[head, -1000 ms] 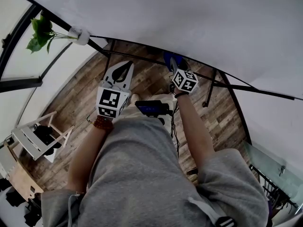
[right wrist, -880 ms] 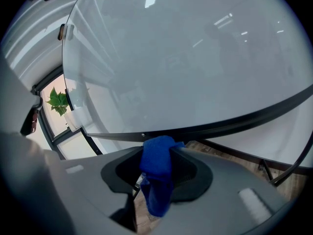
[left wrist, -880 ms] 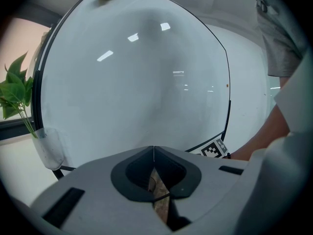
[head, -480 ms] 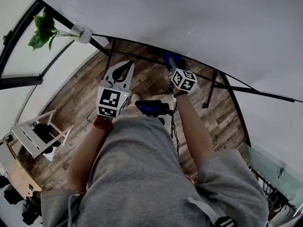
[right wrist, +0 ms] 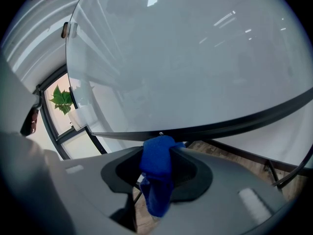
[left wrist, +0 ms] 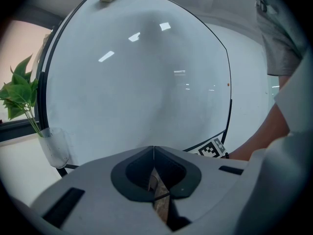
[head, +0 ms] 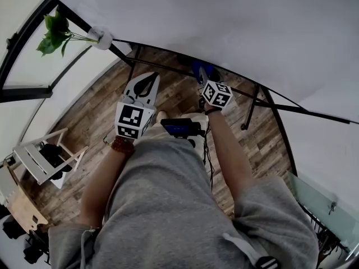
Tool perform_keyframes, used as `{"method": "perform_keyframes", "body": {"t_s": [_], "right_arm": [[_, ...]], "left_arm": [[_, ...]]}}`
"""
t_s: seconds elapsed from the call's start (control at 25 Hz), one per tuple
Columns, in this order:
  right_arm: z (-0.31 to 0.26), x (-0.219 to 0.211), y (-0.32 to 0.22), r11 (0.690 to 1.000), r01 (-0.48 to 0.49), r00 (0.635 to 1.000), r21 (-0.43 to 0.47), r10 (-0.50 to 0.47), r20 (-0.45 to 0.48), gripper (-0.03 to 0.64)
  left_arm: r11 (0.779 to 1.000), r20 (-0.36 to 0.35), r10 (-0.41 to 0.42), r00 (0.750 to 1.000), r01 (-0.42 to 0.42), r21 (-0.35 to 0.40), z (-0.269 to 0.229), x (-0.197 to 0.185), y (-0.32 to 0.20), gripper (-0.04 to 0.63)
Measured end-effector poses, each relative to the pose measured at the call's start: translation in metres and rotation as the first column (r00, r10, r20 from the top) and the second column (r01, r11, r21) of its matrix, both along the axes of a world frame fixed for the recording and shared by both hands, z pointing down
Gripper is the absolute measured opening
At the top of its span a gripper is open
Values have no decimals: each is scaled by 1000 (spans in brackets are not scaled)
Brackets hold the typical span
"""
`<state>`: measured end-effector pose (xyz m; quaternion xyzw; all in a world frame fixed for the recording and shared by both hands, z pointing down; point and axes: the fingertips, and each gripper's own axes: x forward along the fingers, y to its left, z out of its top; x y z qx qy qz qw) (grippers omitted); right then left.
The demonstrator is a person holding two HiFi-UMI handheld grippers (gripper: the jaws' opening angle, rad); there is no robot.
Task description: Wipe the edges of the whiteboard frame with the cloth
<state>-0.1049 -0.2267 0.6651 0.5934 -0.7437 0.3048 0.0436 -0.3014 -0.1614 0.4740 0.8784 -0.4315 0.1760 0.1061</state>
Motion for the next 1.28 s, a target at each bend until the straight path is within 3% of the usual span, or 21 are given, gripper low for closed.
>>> {"method": "perform_keyframes", "body": {"t_s": [1.28], "right_arm": [[-1, -62, -21, 999, 51, 998, -4, -51, 40, 158]], "left_arm": [[999, 4, -45, 999, 45, -4, 3, -33, -7, 11]]}}
